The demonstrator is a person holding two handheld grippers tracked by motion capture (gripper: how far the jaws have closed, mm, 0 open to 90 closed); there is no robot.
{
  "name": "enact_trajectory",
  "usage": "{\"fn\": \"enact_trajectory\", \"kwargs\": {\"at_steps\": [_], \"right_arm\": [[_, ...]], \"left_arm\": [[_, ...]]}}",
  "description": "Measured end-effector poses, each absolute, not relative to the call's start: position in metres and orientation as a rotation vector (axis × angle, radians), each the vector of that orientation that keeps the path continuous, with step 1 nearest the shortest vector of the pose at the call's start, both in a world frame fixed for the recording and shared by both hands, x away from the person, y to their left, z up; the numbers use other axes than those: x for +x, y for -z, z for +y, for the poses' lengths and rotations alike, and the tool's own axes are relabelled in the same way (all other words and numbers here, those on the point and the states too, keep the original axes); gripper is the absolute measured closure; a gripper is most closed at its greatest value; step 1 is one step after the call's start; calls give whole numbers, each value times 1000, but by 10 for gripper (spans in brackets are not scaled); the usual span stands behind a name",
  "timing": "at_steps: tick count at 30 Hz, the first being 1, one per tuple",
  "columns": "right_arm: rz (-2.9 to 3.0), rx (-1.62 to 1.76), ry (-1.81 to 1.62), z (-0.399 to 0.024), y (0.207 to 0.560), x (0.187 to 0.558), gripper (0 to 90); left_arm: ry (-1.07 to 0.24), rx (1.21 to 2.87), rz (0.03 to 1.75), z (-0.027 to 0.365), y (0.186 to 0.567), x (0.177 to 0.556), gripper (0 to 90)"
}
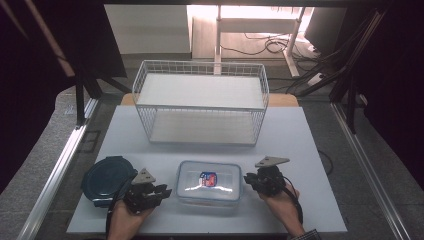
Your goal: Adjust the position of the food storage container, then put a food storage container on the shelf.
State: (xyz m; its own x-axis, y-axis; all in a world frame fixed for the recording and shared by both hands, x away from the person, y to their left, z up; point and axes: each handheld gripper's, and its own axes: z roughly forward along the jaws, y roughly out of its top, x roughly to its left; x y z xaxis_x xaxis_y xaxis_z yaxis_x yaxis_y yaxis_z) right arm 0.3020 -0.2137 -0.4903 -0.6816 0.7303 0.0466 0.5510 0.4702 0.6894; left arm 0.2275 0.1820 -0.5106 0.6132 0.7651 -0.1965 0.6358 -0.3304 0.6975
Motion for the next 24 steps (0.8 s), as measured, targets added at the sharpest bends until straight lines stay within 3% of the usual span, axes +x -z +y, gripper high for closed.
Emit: {"fn": "enact_trajectory", "kwargs": {"at_steps": [2,3,4,5,7,8,9,10,12,15,24], "right_arm": [[2426,1093,-1038,-223,487,297,580],[2426,1093,-1038,-223,487,297,580],[2418,1094,-1044,-227,486,295,525],[2413,1085,-1063,-233,485,288,415],[2420,1082,-1076,-237,484,283,317],[2421,1082,-1088,-238,485,281,262],[2421,1082,-1088,-238,485,281,262],[2426,1086,-1101,-240,487,277,157],[2429,1089,-1112,-239,489,273,108],[2436,1076,-1118,-237,489,270,58],[2397,1039,-1181,-240,484,270,16]], "left_arm": [[-208,2062,1074,187,510,223,542],[-208,2062,1074,187,510,223,483],[-205,2054,1060,189,511,221,483],[-205,2045,1052,190,511,220,354],[-204,2014,1028,194,514,217,260],[-197,2000,1023,196,514,216,224],[-197,2000,1023,196,514,216,204],[-178,1982,1025,198,515,216,204],[-117,1971,1009,200,516,216,200],[-142,1980,995,197,514,214,141],[-164,1963,947,192,511,215,62]]}}
